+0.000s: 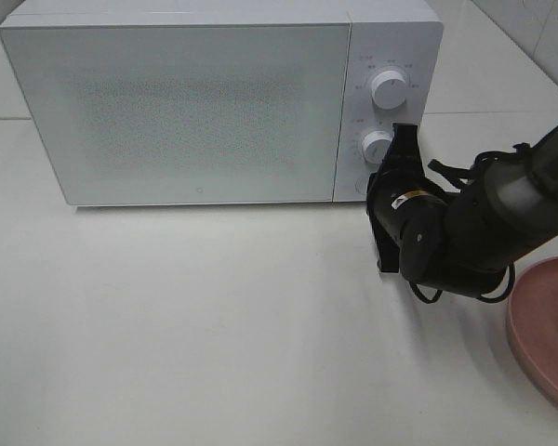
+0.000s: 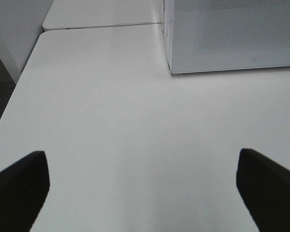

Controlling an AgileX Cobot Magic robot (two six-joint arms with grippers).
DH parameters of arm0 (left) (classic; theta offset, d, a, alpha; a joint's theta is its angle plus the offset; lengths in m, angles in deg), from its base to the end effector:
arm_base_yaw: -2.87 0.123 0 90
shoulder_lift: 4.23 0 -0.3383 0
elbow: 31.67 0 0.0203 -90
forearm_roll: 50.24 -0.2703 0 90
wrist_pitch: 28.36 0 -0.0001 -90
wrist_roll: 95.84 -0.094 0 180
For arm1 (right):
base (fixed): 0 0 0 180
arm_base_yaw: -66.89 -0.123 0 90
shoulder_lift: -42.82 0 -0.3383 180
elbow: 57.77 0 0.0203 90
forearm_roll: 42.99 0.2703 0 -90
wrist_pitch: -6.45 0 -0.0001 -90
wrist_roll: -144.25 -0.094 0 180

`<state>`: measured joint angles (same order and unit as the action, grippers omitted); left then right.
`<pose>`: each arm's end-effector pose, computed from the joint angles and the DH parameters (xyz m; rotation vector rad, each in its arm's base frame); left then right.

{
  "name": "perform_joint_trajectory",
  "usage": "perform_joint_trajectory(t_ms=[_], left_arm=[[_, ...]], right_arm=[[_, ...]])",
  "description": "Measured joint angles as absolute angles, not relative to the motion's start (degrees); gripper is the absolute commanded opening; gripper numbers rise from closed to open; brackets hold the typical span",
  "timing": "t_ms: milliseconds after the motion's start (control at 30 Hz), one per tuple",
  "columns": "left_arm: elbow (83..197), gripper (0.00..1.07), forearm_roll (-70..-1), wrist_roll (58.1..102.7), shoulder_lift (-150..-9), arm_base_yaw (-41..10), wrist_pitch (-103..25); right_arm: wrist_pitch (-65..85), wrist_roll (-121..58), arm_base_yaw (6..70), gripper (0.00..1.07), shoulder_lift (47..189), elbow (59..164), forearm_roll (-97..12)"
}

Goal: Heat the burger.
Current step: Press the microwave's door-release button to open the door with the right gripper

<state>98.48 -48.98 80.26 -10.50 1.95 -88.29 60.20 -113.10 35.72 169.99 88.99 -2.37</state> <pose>-0.0388 -0.0012 0.2861 0.0860 2.0234 0.0066 0.3566 0.1581 0.1116 1.5115 1.4148 0.9948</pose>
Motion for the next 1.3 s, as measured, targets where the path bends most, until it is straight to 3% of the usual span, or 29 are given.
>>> perform_joint_trajectory(t_ms=[1300], left_arm=[[98.5,0.98,-49.0,80.3,-10.5,2.0,-88.3]], right_arm=[[58.6,-112.4,36.5,0.0,173.1,93.2,-1.3]])
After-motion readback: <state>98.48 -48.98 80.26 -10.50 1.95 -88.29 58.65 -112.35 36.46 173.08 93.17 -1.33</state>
